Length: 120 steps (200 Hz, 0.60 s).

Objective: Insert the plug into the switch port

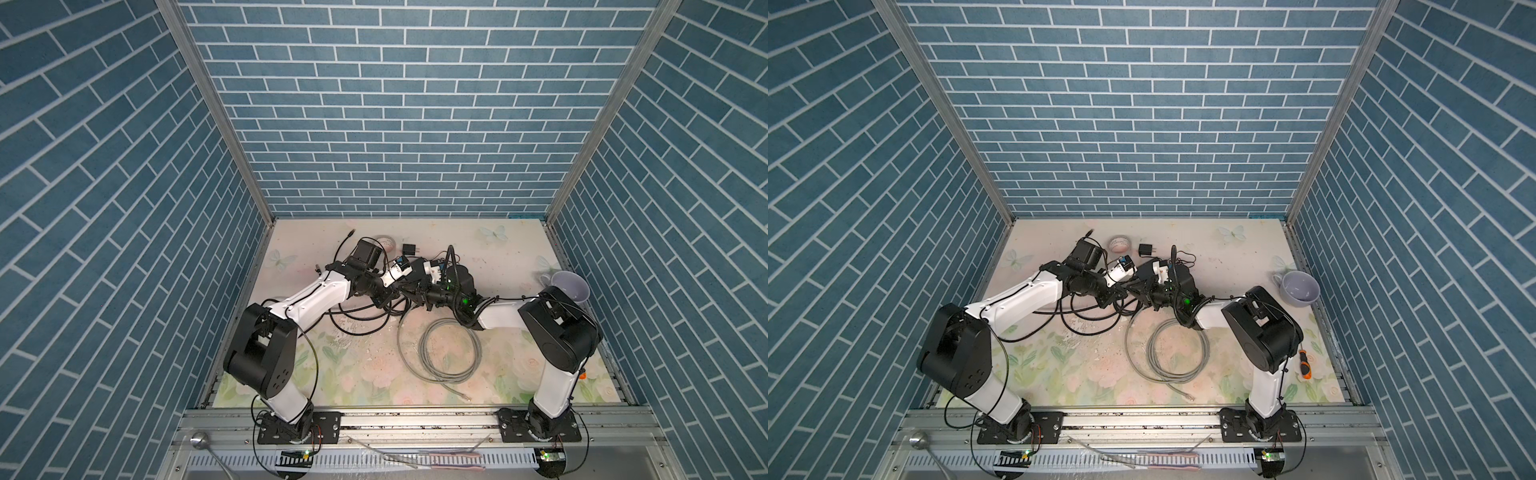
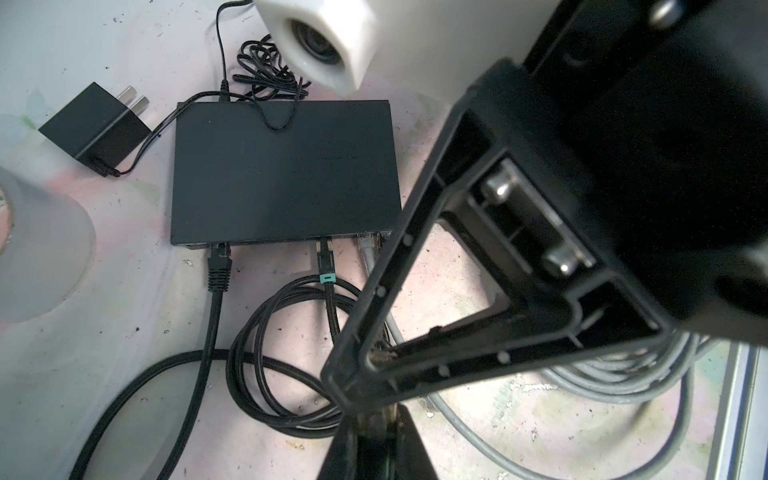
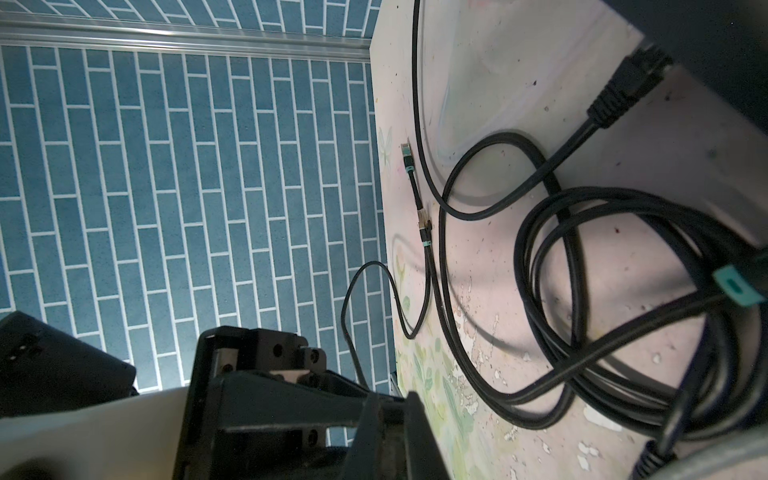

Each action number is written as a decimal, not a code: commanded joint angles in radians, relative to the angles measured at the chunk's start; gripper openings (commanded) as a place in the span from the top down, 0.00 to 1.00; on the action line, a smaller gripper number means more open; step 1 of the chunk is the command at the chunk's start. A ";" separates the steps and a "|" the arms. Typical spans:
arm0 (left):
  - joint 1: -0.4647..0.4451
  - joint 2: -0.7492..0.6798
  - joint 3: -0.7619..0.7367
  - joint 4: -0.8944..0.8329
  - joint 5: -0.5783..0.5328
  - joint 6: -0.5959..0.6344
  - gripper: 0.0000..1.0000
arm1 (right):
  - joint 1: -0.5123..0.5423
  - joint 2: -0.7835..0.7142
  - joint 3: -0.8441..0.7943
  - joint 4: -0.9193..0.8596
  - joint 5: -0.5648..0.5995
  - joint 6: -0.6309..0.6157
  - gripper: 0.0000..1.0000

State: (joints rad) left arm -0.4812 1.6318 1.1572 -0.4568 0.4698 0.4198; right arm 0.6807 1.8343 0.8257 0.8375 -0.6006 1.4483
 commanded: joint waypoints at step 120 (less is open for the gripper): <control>0.006 -0.022 0.027 -0.070 0.018 0.027 0.98 | -0.009 -0.029 0.001 -0.070 -0.009 -0.031 0.86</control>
State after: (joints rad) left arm -0.4751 1.6306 1.1572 -0.4751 0.4831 0.4194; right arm 0.6807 1.8343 0.8257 0.8383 -0.5976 1.4612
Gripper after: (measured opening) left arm 0.152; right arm 0.102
